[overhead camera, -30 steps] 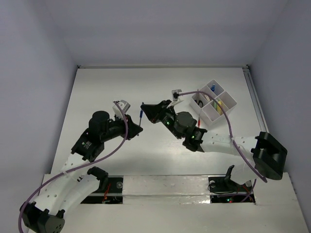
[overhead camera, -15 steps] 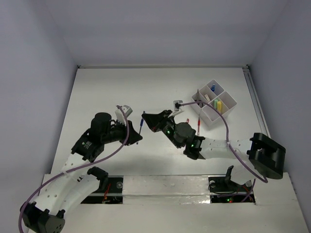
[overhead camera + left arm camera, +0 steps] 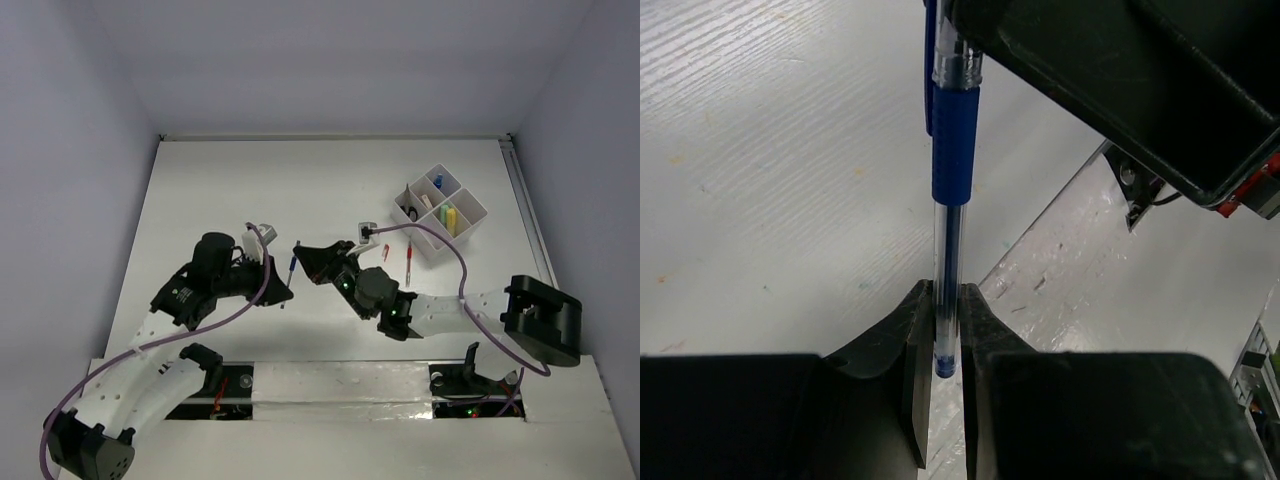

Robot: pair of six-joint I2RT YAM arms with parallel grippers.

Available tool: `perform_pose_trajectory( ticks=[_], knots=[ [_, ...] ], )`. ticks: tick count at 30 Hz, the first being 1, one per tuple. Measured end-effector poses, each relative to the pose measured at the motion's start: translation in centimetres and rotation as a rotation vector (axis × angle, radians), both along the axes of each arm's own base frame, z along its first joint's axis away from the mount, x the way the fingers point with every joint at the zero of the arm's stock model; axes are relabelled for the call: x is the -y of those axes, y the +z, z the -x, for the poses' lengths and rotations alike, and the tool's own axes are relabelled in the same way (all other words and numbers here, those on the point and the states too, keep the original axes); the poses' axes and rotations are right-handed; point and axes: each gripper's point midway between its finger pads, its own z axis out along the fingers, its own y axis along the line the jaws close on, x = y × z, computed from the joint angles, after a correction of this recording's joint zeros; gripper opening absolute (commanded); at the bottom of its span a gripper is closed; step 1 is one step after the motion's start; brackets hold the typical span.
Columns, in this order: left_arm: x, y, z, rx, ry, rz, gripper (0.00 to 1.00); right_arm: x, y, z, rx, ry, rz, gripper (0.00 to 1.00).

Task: Sort the stationery into containers
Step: Close the pen cap on the pen.

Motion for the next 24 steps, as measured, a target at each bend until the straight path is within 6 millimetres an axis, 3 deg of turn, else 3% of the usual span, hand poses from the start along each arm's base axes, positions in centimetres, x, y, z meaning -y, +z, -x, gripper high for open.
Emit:
perform_pose_trajectory(
  ticks=[3, 4, 5, 6, 8, 11, 13, 18, 24],
  knots=[
    [0.2, 0.1, 0.1, -0.002, -0.012, 0.009, 0.00, 0.9, 0.3, 0.3, -0.002, -0.016, 0.008, 0.00],
    [0.3, 0.3, 0.1, 0.005, -0.019, 0.017, 0.00, 1.1, 0.7, 0.4, 0.003, -0.020, 0.010, 0.09],
    [0.5, 0.6, 0.0, 0.016, -0.027, 0.027, 0.00, 1.4, 1.1, 0.6, 0.008, -0.024, 0.015, 0.33],
    [0.6, 0.8, 0.0, 0.026, -0.035, 0.038, 0.00, 1.7, 1.5, 0.7, 0.012, -0.028, 0.022, 0.41],
    [0.9, 2.6, -2.3, 0.136, 0.010, 0.075, 0.00, 1.6, 1.6, 2.6, 0.018, 0.049, 0.077, 0.59],
    [0.9, 5.5, -4.7, 0.273, 0.067, 0.124, 0.00, 1.6, 1.6, 6.0, 0.041, 0.175, 0.156, 0.68],
    [1.0, 6.8, -5.3, 0.327, 0.075, 0.150, 0.00, 2.6, 2.6, 6.8, 0.067, 0.204, 0.178, 0.71],
    [1.6, 8.1, -5.4, 0.367, 0.052, 0.194, 0.00, 6.1, 6.8, 6.9, 0.174, 0.224, 0.188, 0.82],
    [3.0, 9.5, -4.0, 0.368, -0.060, 0.279, 0.00, 6.7, 10.5, 4.4, 0.272, 0.248, 0.267, 0.91]
  ],
)
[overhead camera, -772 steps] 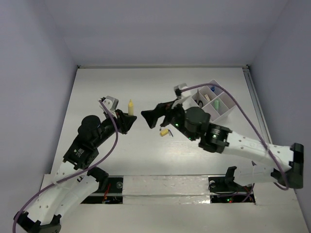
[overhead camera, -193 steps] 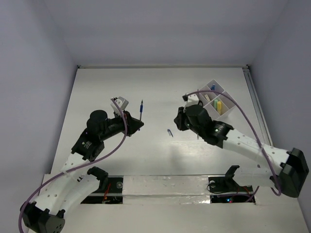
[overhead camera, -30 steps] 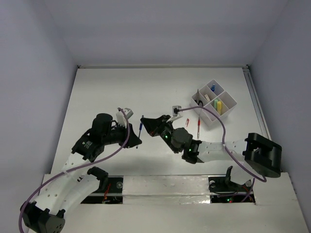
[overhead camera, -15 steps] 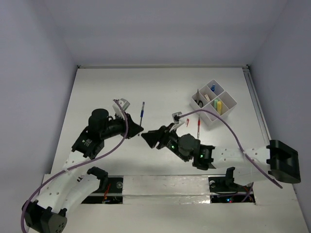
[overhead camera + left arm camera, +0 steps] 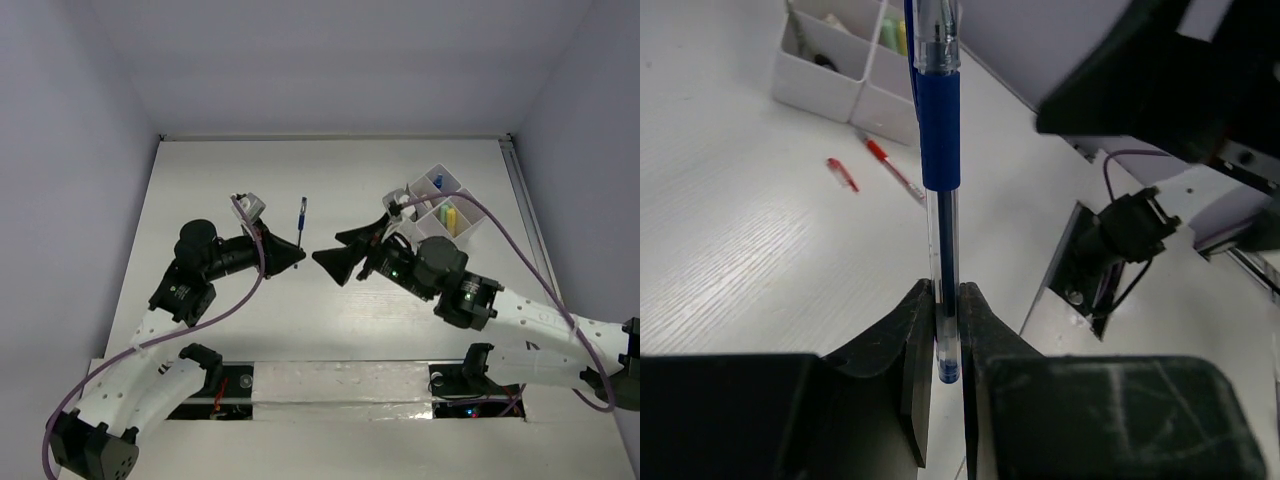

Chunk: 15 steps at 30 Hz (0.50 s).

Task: Sort the stationery into containers
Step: Close the pen cap on the pen, then place the stationery in the storage box.

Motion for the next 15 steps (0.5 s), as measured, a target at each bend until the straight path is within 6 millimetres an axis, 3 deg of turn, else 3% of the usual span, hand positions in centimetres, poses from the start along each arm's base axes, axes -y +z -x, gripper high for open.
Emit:
perform_pose_trajectory(
  ticks=[4, 7, 12, 14, 15],
  knots=[
    [0.8, 1.1, 1.3, 0.019, -0.090, 0.045, 0.00, -0.5, 0.7, -2.4, 0.021, 0.005, 0.055, 0.91],
    [1.0, 1.5, 1.9, 0.029, -0.129, 0.063, 0.00, -1.6, 0.2, -3.2, 0.017, 0.033, 0.099, 0.88],
    [1.4, 1.8, 2.7, 0.024, -0.173, 0.079, 0.00, -3.4, -0.9, -3.3, 0.006, 0.102, 0.142, 0.70],
    [1.4, 1.9, 2.9, 0.026, -0.183, 0.083, 0.00, -3.7, -1.2, -3.2, 0.003, 0.124, 0.149, 0.67],
    [1.4, 1.9, 3.0, 0.029, -0.188, 0.085, 0.00, -3.8, -1.3, -3.2, 0.002, 0.132, 0.151, 0.60]
  ],
)
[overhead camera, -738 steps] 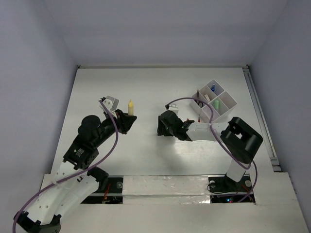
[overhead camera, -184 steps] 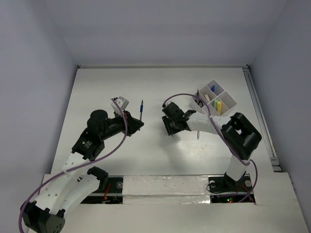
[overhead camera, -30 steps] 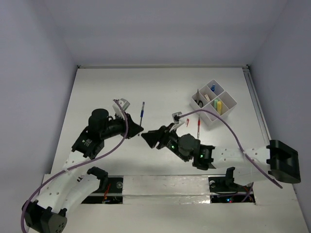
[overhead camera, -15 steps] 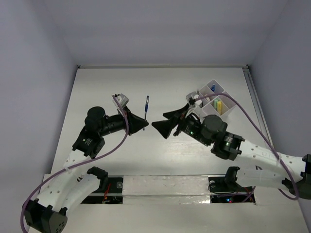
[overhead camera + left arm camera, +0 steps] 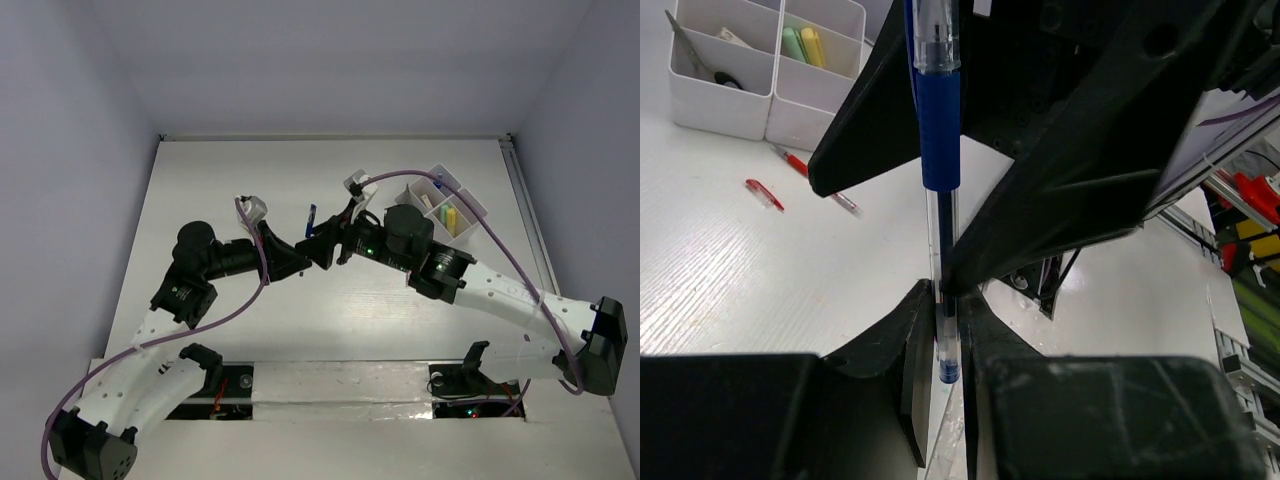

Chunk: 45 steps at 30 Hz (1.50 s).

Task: Sort the stationery into containers
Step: Place the stationery in the storage box.

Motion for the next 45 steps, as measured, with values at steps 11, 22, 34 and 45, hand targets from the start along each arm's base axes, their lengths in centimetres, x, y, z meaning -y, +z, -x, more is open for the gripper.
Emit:
perform_pose_trajectory(
  ticks=[11, 22, 34, 45],
  knots=[
    [0.0, 0.1, 0.0, 0.000, -0.001, 0.003, 0.00, -0.5, 0.3, -0.1, -0.011, 0.026, -0.031, 0.46],
    [-0.1, 0.0, -0.3, 0.011, 0.016, -0.002, 0.00, -0.3, 1.6, 0.0, -0.003, 0.025, -0.085, 0.00],
    [-0.8, -1.1, -1.8, 0.006, 0.125, -0.046, 0.83, 4.3, 1.4, -5.0, 0.012, -0.257, -0.065, 0.00],
    [-2.5, -2.7, -3.7, -0.012, 0.292, -0.116, 0.99, 22.8, -5.9, -13.1, 0.030, -1.026, 0.228, 0.00]
  ],
)
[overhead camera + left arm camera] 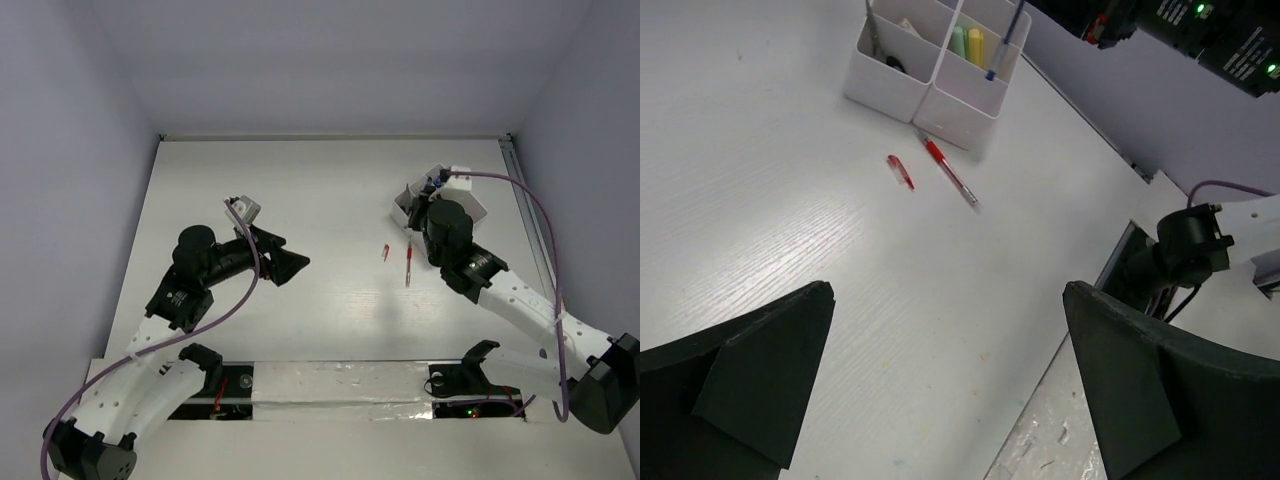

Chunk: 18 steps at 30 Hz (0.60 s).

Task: Sort the stationery into containers
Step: Place the stationery in the storage box.

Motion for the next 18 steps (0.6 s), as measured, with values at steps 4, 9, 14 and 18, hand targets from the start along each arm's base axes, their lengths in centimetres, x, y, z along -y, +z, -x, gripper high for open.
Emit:
perform_pose_trajectory(
  ticks=[4, 9, 14, 18],
  knots=[
    [-0.7, -0.2, -0.5, 0.009, 0.050, -0.019, 0.99, 5.7, -3.1, -0.1, -0.043, -0.210, 0.126, 0.00],
    [-1.2, 0.1, -0.7, 0.034, 0.082, -0.024, 0.99, 9.3, -4.3, -0.9, -0.069, -0.338, 0.202, 0.00],
    [-1.3, 0.3, -0.7, 0.042, 0.086, -0.022, 0.99, 10.2, -6.9, -2.1, -0.136, -0.372, 0.282, 0.00],
    [-1.3, 0.3, -0.6, 0.046, 0.085, -0.023, 0.99, 10.1, -8.8, -2.7, -0.185, -0.360, 0.325, 0.00]
  ],
)
